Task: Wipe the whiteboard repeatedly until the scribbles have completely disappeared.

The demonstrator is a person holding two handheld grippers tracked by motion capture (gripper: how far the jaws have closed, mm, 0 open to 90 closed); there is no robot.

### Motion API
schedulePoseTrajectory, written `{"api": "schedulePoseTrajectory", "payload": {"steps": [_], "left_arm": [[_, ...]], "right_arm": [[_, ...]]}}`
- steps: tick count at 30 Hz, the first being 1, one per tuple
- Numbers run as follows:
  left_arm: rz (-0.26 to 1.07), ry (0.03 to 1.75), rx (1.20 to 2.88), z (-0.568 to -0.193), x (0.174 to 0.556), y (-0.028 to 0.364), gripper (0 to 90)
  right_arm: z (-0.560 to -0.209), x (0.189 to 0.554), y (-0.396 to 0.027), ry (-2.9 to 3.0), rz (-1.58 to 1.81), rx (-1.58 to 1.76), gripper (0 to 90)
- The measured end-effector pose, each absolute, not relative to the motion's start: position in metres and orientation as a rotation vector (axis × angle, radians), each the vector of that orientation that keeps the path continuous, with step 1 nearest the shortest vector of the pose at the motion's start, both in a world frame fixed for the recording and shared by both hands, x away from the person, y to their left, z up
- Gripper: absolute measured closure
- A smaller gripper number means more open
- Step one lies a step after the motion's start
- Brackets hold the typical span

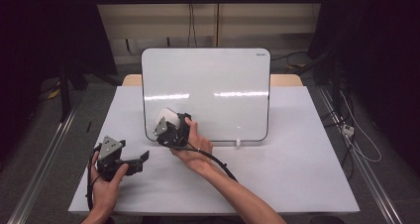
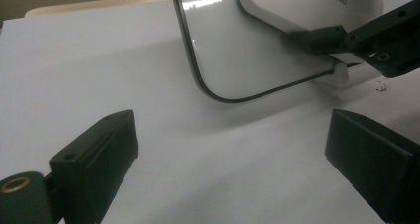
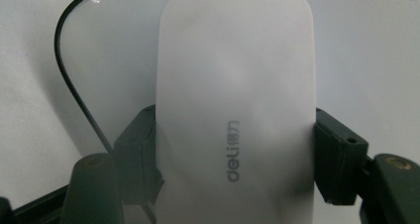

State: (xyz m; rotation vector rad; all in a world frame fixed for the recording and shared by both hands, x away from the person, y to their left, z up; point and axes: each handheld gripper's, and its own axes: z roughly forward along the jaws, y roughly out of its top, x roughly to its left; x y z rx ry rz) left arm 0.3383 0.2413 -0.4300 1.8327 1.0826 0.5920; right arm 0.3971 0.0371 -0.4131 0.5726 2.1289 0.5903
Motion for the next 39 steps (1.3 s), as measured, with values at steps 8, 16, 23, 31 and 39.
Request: {"api": "schedulePoseTrajectory", "payload": {"steps": [8, 16, 23, 31, 39], "left_arm": [[0.596, 1.088, 1.830, -0.430, 0.338, 0.242, 5.9], [0.599, 1.094, 1.828, -0.430, 0.338, 0.243, 5.9], [0.595, 1.095, 1.827, -0.430, 0.338, 0.243, 5.9], [0.597, 1.089, 1.832, -0.430, 0.338, 0.242, 5.9], [0.595, 1.084, 1.837, -0.431, 0.339, 0.239, 5.9]], "right_arm": [[-0.414, 0.395, 0.020, 2.117, 0.603, 0.637, 32.0], [-0.406, 0.398, -0.011, 2.086, 0.624, 0.727, 31.9], [-0.401, 0.401, -0.028, 2.053, 0.640, 0.792, 31.9], [-0.400, 0.402, -0.027, 2.049, 0.626, 0.773, 31.9], [-0.400, 0.402, -0.018, 2.052, 0.611, 0.749, 31.9]]}}
